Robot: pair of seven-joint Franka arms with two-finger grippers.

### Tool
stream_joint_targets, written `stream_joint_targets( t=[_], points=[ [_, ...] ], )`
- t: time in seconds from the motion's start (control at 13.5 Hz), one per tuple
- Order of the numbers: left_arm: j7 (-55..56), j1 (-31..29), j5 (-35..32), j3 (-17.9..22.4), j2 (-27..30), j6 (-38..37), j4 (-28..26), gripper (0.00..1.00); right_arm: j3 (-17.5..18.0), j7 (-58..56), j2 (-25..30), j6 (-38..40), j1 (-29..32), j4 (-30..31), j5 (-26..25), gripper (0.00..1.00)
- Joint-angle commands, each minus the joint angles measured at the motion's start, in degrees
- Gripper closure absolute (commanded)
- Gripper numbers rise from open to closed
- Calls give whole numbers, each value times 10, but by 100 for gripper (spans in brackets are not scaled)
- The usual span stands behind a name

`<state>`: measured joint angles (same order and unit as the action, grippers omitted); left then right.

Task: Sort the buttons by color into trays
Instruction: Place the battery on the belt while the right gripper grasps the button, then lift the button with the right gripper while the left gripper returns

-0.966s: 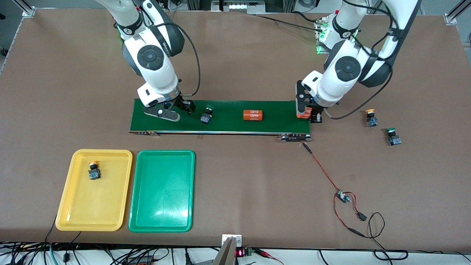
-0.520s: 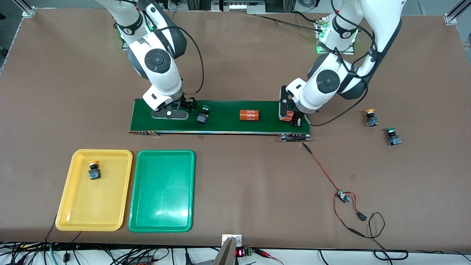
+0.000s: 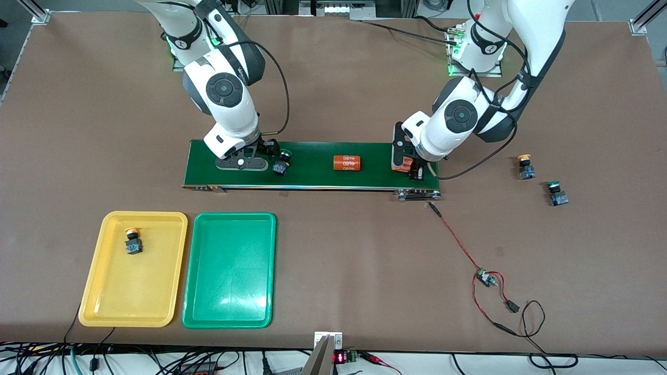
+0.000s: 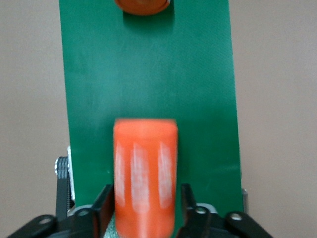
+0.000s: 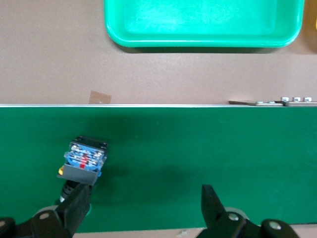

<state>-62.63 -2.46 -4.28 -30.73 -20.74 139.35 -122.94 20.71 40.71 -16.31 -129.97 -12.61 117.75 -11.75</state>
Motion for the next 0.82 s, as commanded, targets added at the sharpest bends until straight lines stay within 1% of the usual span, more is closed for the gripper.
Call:
stream_joint_targets(
  t=[0.0, 0.22, 0.3, 0.37, 0.52, 0.59, 0.74],
  points=[
    [3, 3, -10, 9, 29, -7, 4, 0, 7, 16, -22, -20, 7, -9, -6, 0],
    [2, -13, -10, 13, 85, -36, 9, 0, 7, 17, -37, -30, 7, -17, -6, 0],
    [-1, -32, -10, 15, 100, -38, 9, 0, 7, 17, -44, -39, 7, -18, -6, 0],
    [-2, -55, -10, 23, 103, -48, 9, 0, 7, 17, -49, -48, 8, -18, -6, 0],
    [1, -100, -8, 55, 92, -41, 9, 0, 7, 17, -55, -56, 8, -18, -8, 0],
    [-5, -112, -10, 80, 78, -21, 10, 0, 7, 17, -57, -61, 9, -18, -9, 0],
    [-1, -134, -1, 122, 69, -16, 5, 0, 7, 17, -65, -73, 10, -18, -11, 0]
  ],
)
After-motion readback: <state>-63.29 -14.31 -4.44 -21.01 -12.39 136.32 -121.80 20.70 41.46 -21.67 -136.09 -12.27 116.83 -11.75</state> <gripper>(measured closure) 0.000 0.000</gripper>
